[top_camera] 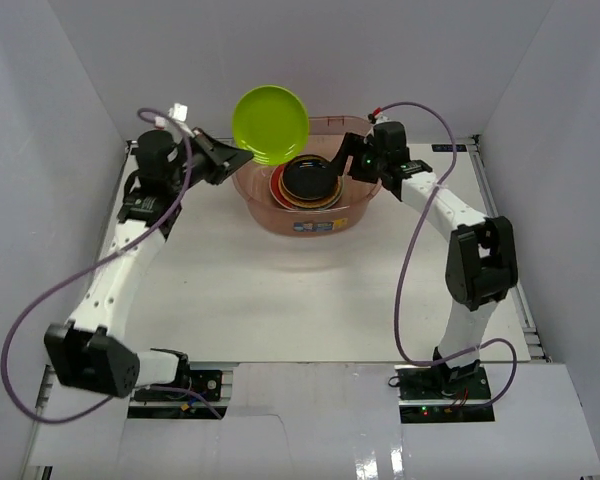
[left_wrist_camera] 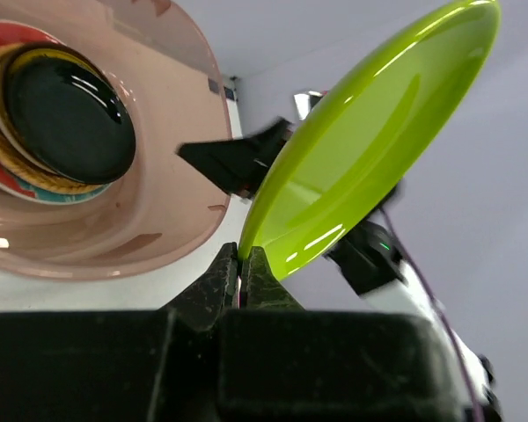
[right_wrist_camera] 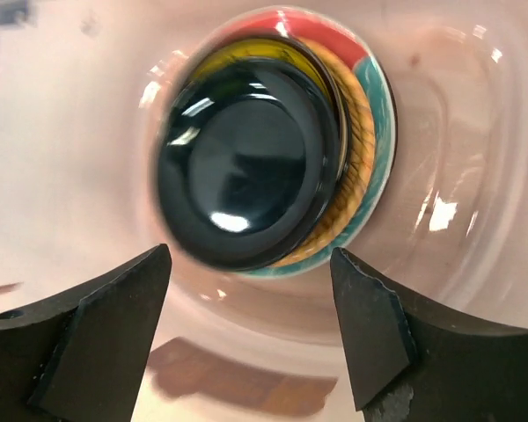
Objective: Place the plates into the plastic bin on the countertop
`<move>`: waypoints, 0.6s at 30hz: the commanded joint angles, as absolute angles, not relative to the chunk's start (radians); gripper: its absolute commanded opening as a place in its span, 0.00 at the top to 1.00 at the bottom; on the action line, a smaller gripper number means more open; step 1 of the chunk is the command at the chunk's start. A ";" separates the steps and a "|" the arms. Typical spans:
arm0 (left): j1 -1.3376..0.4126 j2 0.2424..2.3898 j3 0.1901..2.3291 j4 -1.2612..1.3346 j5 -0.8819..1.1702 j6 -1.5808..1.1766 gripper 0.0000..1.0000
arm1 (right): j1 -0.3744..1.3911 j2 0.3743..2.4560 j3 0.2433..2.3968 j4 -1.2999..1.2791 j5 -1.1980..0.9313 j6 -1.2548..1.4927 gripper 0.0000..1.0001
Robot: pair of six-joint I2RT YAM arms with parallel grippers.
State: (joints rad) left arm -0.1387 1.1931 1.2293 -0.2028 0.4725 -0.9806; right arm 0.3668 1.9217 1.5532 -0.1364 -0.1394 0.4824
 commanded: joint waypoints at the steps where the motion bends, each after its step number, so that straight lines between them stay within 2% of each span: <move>1: -0.250 1.403 1.345 -0.232 0.342 -0.931 1.00 | 0.341 1.652 1.487 -0.034 -0.153 0.456 0.21; 2: -0.265 1.524 1.439 -0.245 0.328 -0.922 1.00 | 0.338 1.593 1.435 -0.012 -0.149 0.457 0.21; 5: -0.296 1.688 1.575 -0.296 0.298 -0.901 1.00 | 0.336 1.348 1.179 0.098 -0.120 0.474 0.21; 6: -0.299 1.788 1.665 -0.314 0.290 -0.885 1.00 | 0.336 1.225 1.025 0.127 -0.126 0.485 0.22; 10: -0.301 2.012 1.845 -0.414 0.293 -0.864 1.00 | 0.341 0.993 0.749 0.184 -0.155 0.548 0.23; 14: -0.304 2.178 1.985 -0.426 0.366 -0.865 1.00 | 0.359 0.881 0.675 0.143 -0.212 0.574 0.23; 15: -0.304 2.218 2.034 -0.429 0.383 -0.867 0.92 | 0.380 0.856 0.673 0.100 -0.209 0.566 0.23; 17: -0.305 2.226 2.066 -0.451 0.402 -0.865 0.57 | 0.394 0.828 0.663 0.066 -0.173 0.542 0.21; 18: -0.305 2.212 2.074 -0.472 0.391 -0.861 0.26 | 0.394 0.807 0.663 0.046 -0.172 0.534 0.20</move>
State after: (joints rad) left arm -0.3023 2.2955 1.9835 -0.4355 0.3508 -0.8738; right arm 0.3775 0.8688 0.6552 0.0723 -0.1699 0.5484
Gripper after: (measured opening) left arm 0.539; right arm 0.792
